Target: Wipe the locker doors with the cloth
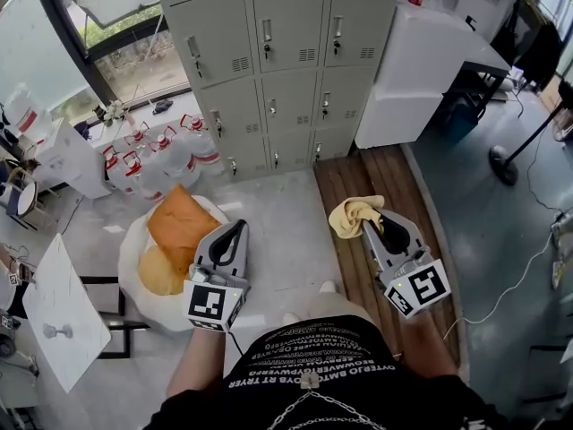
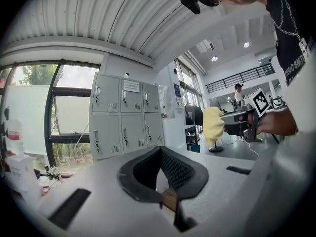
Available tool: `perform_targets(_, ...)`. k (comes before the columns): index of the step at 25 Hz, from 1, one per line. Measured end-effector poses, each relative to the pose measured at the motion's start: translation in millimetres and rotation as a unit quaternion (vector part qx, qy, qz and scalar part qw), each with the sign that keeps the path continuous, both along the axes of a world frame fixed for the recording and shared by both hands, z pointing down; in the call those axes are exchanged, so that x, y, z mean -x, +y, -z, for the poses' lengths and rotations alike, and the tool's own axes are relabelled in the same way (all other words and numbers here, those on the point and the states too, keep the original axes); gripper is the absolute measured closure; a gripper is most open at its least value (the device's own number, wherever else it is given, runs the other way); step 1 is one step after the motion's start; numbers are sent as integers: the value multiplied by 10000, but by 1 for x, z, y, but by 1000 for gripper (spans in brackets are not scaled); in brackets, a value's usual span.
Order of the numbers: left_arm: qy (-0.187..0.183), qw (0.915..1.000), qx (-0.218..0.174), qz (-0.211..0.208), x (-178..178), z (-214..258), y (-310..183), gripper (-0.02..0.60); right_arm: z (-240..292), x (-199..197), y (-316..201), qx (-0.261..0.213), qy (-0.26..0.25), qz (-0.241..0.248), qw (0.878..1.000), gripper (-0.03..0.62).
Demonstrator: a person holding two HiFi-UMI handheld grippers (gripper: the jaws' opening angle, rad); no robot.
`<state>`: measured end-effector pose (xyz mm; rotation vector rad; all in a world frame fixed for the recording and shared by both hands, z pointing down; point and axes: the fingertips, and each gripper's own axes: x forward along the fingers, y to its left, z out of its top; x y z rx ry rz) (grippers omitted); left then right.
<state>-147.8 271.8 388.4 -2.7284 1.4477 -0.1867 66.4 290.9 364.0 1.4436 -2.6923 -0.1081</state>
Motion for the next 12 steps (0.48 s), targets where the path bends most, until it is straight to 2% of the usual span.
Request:
perform_targets(6, -76, 9999, 70, 78, 5, -10, -16, 577, -14, 7, -18, 59, -88, 123, 9999, 539)
perform_targets(12, -68, 9998, -7, 172, -7, -4, -53, 577, -15, -6, -53, 85, -48, 218, 9997, 539)
